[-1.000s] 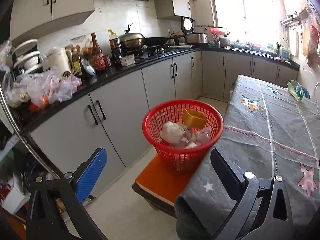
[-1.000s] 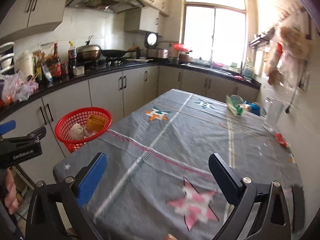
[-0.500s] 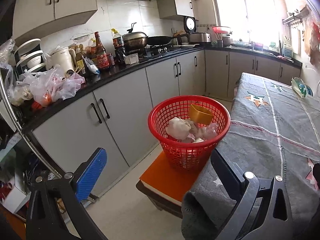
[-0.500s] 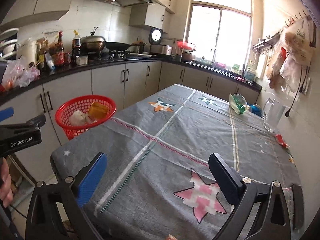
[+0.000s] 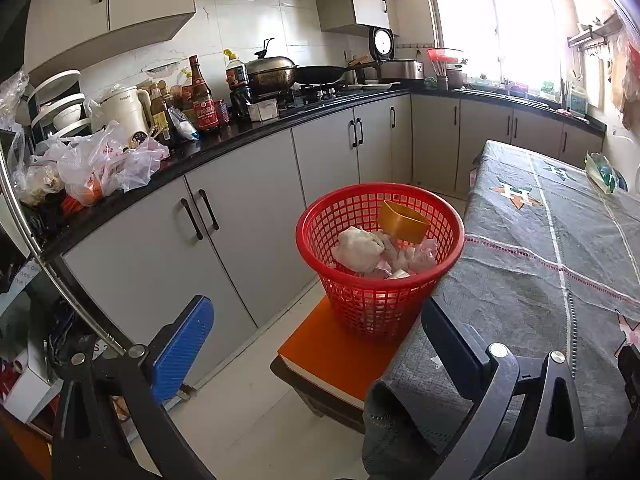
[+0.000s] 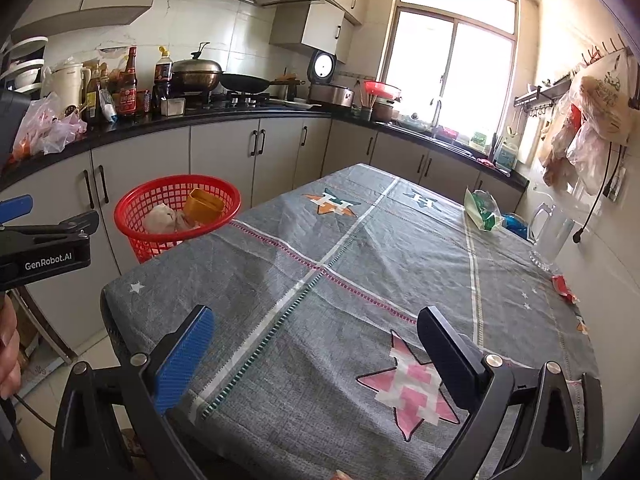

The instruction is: Collect trash

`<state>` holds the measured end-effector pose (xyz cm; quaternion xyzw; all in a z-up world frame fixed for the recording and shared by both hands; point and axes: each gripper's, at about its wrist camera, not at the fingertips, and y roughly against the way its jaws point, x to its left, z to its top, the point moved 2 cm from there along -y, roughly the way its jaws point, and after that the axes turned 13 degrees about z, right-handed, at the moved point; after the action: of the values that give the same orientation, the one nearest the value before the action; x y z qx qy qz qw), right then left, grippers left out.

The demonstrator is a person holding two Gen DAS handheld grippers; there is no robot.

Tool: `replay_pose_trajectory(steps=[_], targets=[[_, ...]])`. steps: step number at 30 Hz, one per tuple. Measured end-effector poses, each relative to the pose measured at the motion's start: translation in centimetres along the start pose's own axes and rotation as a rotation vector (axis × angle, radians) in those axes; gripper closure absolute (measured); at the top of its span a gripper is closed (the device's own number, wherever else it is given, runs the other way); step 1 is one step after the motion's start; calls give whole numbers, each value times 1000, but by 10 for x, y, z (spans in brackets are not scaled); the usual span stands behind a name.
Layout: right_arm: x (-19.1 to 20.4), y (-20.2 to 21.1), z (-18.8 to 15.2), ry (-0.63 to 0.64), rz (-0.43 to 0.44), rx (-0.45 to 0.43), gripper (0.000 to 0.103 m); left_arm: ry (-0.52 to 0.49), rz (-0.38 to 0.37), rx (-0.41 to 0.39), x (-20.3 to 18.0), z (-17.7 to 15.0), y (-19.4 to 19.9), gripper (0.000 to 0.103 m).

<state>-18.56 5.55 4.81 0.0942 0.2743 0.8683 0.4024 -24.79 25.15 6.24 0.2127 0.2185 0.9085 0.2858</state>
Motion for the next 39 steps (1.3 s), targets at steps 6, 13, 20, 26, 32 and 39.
replay_pose_trajectory(steps=[6,13,20,26,32,39], targets=[[4,-3,-2,6,3,14,0,-1,0,-1,2,-1,-1,0],[6,-5,-4,9,5,26,0,1,-1,4,1,-1,-2,0],[7,-8,-4,13,10,35,0,-1,0,6,2,-1,-3,0],[8,-10,-6,14,12,44,0,-1,-1,7,2,-2,-3,0],[10,-13,-7,17,15,57,0,-5,-6,11,2,-4,-6,0],[10,-13,-7,17,15,58,0,-5,-6,11,1,-4,-7,0]])
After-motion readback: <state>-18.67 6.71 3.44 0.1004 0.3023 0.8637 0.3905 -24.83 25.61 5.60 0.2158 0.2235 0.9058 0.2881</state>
